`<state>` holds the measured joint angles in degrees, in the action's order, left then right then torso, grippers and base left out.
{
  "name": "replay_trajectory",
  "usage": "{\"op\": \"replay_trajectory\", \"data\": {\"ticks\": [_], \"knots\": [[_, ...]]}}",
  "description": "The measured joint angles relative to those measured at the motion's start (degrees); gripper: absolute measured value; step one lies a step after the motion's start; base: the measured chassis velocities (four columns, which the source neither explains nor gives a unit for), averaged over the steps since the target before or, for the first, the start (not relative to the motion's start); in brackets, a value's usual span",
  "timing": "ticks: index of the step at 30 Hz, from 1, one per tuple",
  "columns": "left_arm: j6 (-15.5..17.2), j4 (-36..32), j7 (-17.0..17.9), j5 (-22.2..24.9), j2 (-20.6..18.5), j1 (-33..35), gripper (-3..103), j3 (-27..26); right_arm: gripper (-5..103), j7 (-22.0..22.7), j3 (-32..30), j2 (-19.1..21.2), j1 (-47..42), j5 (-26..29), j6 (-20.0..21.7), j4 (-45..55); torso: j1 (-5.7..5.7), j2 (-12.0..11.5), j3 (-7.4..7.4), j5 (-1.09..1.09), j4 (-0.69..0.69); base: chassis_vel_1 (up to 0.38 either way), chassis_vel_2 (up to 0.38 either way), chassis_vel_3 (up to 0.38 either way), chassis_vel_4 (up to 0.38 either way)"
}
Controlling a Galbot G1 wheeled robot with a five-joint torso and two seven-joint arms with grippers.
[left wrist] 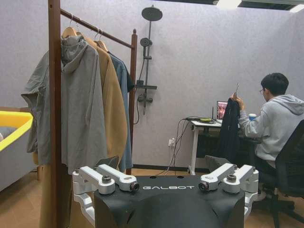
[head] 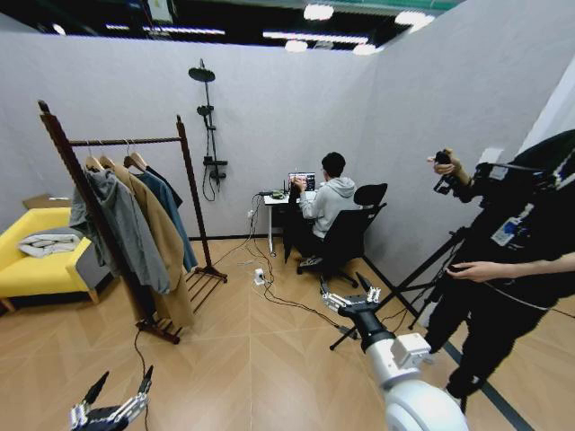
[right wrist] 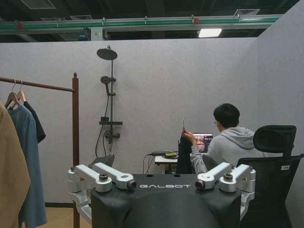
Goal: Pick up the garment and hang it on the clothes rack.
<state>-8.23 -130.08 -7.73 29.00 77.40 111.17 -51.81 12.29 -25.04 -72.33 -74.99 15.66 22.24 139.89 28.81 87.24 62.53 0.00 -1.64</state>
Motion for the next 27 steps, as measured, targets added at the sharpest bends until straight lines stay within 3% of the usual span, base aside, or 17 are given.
{"op": "replay_trajectory", "data": {"ticks": [5,10,21,24,25,27], "knots": [[0.0,0.0,0.0,0.0,0.0,0.0,100,0.0,100,-0.3,0.0,-0.2,0.0,2.3,0.7,-0.2,0.02,0.0,0.0,0.01,-0.01,-0.055,0.049,0.042,-0.04],[0.0,0.0,0.0,0.0,0.0,0.0,100,0.0,100,-0.3,0.1,-0.1,-0.1,7.7,4.7,0.5,-0.03,0.0,-0.02,0.0,0.0,0.0,0.0,0.0,0.0],[0.0,0.0,0.0,0.0,0.0,0.0,100,0.0,100,-0.8,-2.3,-1.2,-4.5,6.4,4.4,0.3,-0.03,0.0,-0.01,0.01,0.0,0.0,0.0,0.0,0.0],[0.0,0.0,0.0,0.0,0.0,0.0,100,0.0,100,-5.2,-9.8,-0.3,-7.3,7.7,2.1,-1.0,-0.04,0.0,-0.02,0.0,-0.01,0.0,0.0,0.0,0.0],[0.0,0.0,0.0,0.0,0.0,0.0,100,0.0,100,-5.2,-9.8,-0.3,-7.3,7.7,2.1,-1.0,-0.04,0.0,-0.02,0.0,-0.01,0.0,0.0,0.0,0.0],[0.0,0.0,0.0,0.0,0.0,0.0,100,0.0,100,-8.0,-17.8,1.4,-7.8,10.6,-1.5,-5.2,-0.04,0.0,-0.02,0.02,0.0,0.0,0.0,0.0,0.0]]}}
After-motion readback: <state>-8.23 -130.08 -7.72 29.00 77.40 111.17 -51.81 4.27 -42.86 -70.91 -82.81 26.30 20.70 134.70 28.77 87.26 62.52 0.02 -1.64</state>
